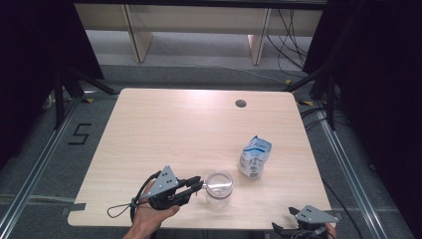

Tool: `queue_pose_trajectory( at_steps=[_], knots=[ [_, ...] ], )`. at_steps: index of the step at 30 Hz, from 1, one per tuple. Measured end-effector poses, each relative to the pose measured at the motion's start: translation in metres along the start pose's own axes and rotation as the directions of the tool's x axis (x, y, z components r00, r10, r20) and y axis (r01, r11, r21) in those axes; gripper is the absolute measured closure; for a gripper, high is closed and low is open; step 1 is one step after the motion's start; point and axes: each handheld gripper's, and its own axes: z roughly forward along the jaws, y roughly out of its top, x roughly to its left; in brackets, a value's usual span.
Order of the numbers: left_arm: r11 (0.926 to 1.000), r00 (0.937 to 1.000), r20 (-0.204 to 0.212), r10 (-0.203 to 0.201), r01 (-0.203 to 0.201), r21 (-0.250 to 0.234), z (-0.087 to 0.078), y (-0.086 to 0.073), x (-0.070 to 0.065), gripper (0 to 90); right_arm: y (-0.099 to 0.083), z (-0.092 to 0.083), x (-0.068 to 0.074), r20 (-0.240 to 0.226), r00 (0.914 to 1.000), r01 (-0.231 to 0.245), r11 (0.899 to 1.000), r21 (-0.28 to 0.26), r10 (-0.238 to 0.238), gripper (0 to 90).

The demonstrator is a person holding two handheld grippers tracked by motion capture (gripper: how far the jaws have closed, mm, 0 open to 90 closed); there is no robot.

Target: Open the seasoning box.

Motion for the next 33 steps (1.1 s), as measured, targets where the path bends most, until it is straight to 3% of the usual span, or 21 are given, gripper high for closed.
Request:
queue_pose_trajectory(
  at_steps=[1, 4, 5, 6, 9, 10, 11, 14, 16, 18, 22, 25, 28, 29, 30, 31, 32, 33],
  knots=[
    [0.9998, 0.9998, 0.001, 0.019, -0.019, 0.0, 0.0, 0.001, 0.001, 81.5, 0.0, 0.0, 0.0, -0.007, 0.9999, -0.012, 1.0, 0.007, 0.012, 21.7],
    [0.9996, 0.9996, -0.007, 0.027, -0.027, 0.0, 0.004, 0.0, 0.002, 84.4, 0.0, 0.0, 0.001, -0.001, 0.9999, -0.013, 1.0, 0.008, 0.013, 21.7],
    [0.9997, 0.9996, -0.018, 0.022, -0.022, 0.006, 0.005, 0.0, 0.002, 85.6, 0.001, -0.001, 0.001, 0.011, 0.9999, 0.007, 1.0, 0.003, -0.007, 21.8],
    [0.9998, 0.9996, -0.021, 0.017, -0.017, 0.01, 0.008, -0.002, 0.003, 87.1, 0.001, -0.001, 0.004, 0.005, 0.9999, -0.016, 1.0, 0.015, 0.016, 21.8],
    [0.9995, 0.9993, -0.025, 0.027, -0.027, 0.016, 0.011, -0.003, 0.005, 88.3, 0.001, -0.002, 0.003, 0.008, 0.9999, -0.007, 1.0, 0.006, 0.007, 21.8],
    [0.9993, 0.9991, -0.034, 0.024, -0.023, 0.028, 0.011, -0.003, 0.005, 88.6, 0.001, -0.001, 0.002, 0.009, 0.9999, 0.013, 1.0, -0.002, -0.013, 21.8],
    [0.9992, 0.9992, -0.03, 0.027, -0.026, 0.029, 0.012, -0.004, 0.006, 88.8, 0.001, -0.001, 0.003, 0.007, 1.0, -0.006, 1.0, 0.002, 0.006, 21.8],
    [0.9993, 0.9992, -0.034, 0.023, -0.021, 0.032, 0.014, -0.007, 0.006, 89.2, 0.001, 0.001, 0.002, 0.0, 0.9997, 0.025, 1.0, -0.003, -0.025, 21.8],
    [0.9989, 0.9991, -0.032, 0.028, -0.027, 0.039, 0.016, -0.01, 0.007, 89.3, 0.002, 0.001, 0.002, -0.015, 0.9998, 0.014, 1.0, 0.004, -0.014, 21.8],
    [0.9991, 0.9992, -0.036, 0.016, -0.014, 0.041, 0.016, -0.011, 0.007, 89.4, 0.002, 0.001, 0.002, -0.014, 0.9998, 0.015, 1.0, 0.004, -0.015, 21.8],
    [0.9986, 0.9989, -0.036, 0.032, -0.03, 0.043, 0.016, -0.011, 0.007, 89.4, 0.002, 0.0, 0.001, 0.005, 0.9996, 0.026, 1.0, 0.001, -0.026, 21.8],
    [0.999, 0.9989, -0.036, 0.032, -0.031, 0.033, 0.017, -0.012, 0.007, 89.4, 0.002, -0.001, 0.005, 0.005, 0.9999, -0.011, 1.0, 0.014, 0.011, 21.9],
    [0.999, 0.9989, -0.034, 0.032, -0.031, 0.032, 0.017, -0.012, 0.007, 89.3, 0.003, -0.001, 0.004, -0.009, 1.0, 0.001, 1.0, 0.001, 0.0, 22.5],
    [0.9993, 0.9991, -0.031, 0.029, -0.028, 0.023, 0.017, -0.012, 0.007, 89.3, 0.004, -0.001, 0.003, -0.008, 0.9994, 0.032, 0.999, -0.034, -0.032, 27.1],
    [0.9991, 0.9991, -0.029, 0.032, -0.031, 0.027, 0.017, -0.012, 0.007, 89.3, 0.004, -0.001, 0.003, -0.008, 0.9994, 0.032, 0.999, -0.034, -0.032, 27.1],
    [0.9994, 0.9992, -0.031, 0.024, -0.024, 0.025, 0.017, -0.013, 0.007, 89.3, 0.006, -0.002, 0.009, -0.045, 0.9986, 0.024, 0.998, -0.057, -0.027, 33.0],
    [0.9993, 0.9992, -0.03, 0.027, -0.026, 0.025, 0.017, -0.013, 0.007, 89.3, 0.006, -0.002, 0.009, -0.045, 0.9986, 0.024, 0.998, -0.057, -0.027, 33.0],
    [0.9991, 0.999, -0.029, 0.034, -0.033, 0.025, 0.017, -0.013, 0.007, 89.3, 0.008, -0.001, 0.008, -0.038, 0.9974, 0.059, 0.995, -0.079, -0.062, 33.0]
  ],
)
